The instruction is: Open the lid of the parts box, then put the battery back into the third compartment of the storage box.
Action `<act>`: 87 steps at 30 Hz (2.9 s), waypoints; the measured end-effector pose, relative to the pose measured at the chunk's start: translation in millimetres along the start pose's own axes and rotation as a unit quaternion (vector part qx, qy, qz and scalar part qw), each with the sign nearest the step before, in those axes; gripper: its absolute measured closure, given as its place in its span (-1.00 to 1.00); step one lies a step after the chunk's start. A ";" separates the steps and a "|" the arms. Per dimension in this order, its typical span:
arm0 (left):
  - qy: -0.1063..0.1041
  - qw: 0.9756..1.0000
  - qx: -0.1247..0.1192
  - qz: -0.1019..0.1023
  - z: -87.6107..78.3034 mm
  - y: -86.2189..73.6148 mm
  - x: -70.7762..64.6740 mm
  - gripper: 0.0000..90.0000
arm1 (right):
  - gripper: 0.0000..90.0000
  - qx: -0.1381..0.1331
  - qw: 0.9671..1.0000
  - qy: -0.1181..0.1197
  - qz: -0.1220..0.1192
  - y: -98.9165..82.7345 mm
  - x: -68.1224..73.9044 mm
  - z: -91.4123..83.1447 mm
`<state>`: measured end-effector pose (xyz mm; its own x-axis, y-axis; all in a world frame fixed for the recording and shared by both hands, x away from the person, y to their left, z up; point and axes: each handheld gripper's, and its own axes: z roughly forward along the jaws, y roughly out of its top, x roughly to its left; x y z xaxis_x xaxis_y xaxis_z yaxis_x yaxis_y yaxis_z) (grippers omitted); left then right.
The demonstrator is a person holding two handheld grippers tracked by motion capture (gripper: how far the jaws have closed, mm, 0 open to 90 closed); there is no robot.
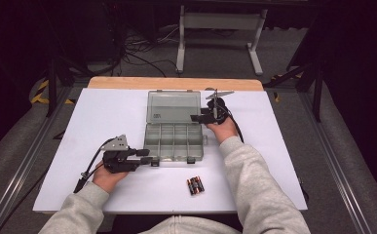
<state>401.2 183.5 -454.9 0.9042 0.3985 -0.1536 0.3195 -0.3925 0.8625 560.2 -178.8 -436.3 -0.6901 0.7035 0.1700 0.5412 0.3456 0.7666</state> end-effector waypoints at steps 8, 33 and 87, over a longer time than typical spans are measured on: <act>0.013 1.000 -0.024 0.005 -11.3 3.6 -3.0 0.14 | -0.30 -0.017 0.999 -0.010 -0.046 8.3 13.2 -32.2; 0.060 0.996 -0.056 -0.025 -37.8 5.0 -2.0 -0.77 | -0.78 -0.051 0.985 0.059 -0.152 -2.7 77.8 -114.7; 0.073 0.995 -0.060 -0.042 -51.2 -8.7 -4.2 -0.85 | -0.67 0.164 0.941 0.141 -0.261 -41.8 142.7 -119.9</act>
<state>380.1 227.6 -437.1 0.8226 0.5447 -0.1633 0.3479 -0.2550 0.9022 381.4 -167.3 -369.8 -0.9782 0.2072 0.0167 0.1799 0.8039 0.5668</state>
